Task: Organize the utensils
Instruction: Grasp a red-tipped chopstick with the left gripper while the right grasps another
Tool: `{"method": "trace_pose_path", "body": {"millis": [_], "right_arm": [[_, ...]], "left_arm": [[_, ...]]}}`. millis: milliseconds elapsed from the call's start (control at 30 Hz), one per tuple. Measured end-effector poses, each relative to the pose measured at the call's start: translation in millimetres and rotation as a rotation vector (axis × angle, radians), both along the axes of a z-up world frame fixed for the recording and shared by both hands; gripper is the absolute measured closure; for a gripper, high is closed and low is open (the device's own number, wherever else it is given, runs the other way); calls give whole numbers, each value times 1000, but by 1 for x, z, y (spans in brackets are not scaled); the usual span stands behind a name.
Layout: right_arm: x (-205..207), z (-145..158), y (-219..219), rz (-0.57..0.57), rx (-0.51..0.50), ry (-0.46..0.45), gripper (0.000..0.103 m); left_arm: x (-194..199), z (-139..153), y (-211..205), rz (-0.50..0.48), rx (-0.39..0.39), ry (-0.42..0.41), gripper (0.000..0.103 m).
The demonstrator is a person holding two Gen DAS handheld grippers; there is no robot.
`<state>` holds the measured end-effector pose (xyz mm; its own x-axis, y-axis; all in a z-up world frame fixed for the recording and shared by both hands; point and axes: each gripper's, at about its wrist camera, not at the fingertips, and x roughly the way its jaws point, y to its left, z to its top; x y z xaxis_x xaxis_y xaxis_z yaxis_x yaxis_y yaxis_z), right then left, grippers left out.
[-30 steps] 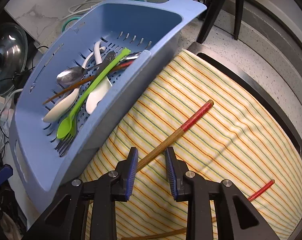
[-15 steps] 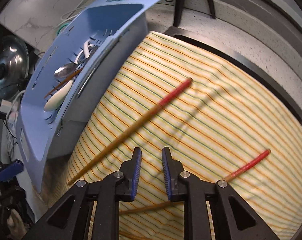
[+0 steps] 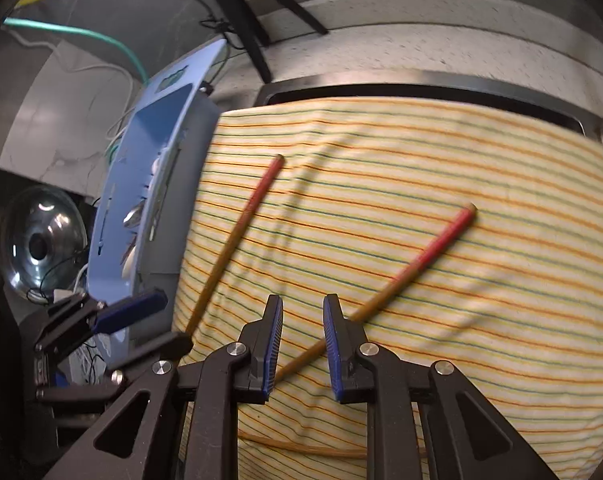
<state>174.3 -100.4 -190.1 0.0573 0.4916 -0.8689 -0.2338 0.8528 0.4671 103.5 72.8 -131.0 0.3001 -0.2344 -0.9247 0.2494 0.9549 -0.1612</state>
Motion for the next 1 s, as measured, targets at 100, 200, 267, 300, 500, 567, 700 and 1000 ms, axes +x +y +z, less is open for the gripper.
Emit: {"method": "trace_pose_path", "body": {"millis": [100,200,267,300,500,567,700,1000], "right_arm": [[2,-6,-1,-33,0,13,84],[1,-5,4,-55,-4,11,84],[0,-2,2,-67,-3,13,84],[-1,0,0,-74,-3,14,84],[0,-9,0,-96,-38,55,84],[1,-12,3,-102,-46,61,84],[2,-18,9,-101,-64,71,84],[6,-18,15,-81,-77,58,88]], "left_arm": [[13,-10,-7,-30,56,25,76],[20,-16,-13,-62,102,43,78],[26,-20,-16,-70,128,44,78],[27,-21,-16,-73,131,47,78],[41,-35,-20,-82,142,93,78],[44,-38,-22,-99,164,94,78],[53,-45,-23,-112,169,119,84],[51,-49,-35,-155,170,114,95]]}}
